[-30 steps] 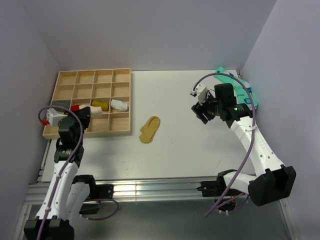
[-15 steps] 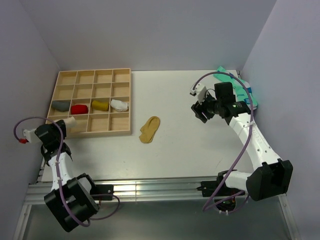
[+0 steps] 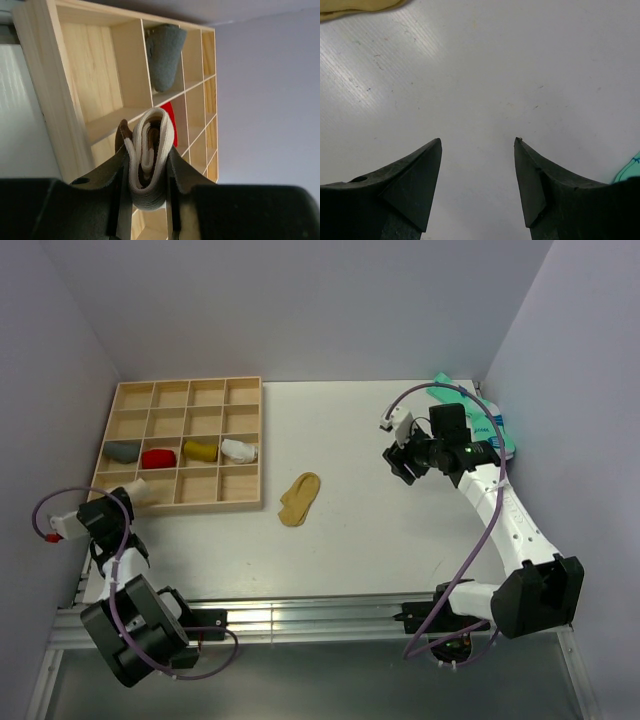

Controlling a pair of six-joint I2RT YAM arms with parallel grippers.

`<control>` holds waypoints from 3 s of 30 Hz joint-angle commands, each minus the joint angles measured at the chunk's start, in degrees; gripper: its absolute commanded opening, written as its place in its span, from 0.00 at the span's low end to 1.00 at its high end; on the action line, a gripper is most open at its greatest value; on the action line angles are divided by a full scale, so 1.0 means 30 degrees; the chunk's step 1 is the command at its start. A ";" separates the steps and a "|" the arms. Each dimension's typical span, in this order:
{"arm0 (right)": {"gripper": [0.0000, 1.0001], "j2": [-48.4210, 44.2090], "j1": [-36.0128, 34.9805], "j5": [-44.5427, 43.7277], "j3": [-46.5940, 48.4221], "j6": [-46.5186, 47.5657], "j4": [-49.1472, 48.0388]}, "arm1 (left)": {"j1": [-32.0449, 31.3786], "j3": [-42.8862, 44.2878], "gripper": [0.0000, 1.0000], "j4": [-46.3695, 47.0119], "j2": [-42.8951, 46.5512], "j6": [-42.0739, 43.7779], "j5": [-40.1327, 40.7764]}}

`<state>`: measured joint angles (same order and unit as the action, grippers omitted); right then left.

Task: Roll the socks
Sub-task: Place the sock in the storage box.

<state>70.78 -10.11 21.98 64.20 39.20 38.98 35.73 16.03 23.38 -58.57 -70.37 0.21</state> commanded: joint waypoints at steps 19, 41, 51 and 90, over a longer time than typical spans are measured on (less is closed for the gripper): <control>0.67 0.0546 0.0733 -0.0382 0.3734 -0.0059 0.1976 | 0.1450 0.0925 0.00 0.6474 -0.4383 -0.2002 0.0868; 0.67 0.1307 0.0733 -0.0353 0.4291 -0.0176 0.2650 | 0.1744 0.2389 0.00 0.5630 -0.8281 -0.2764 0.1657; 0.67 0.1308 0.0704 -0.0294 0.4175 -0.0117 0.2651 | 0.1598 0.4320 0.00 0.1645 -0.8895 -0.3292 0.2741; 0.67 0.1660 0.0733 -0.0851 0.3823 0.0322 0.2621 | -0.0424 0.9421 0.62 -0.7410 -0.8955 -0.4610 0.4383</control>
<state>75.75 -8.36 19.97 74.85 39.97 46.78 34.61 41.32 4.43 -87.79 -84.79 11.88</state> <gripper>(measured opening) 0.667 0.613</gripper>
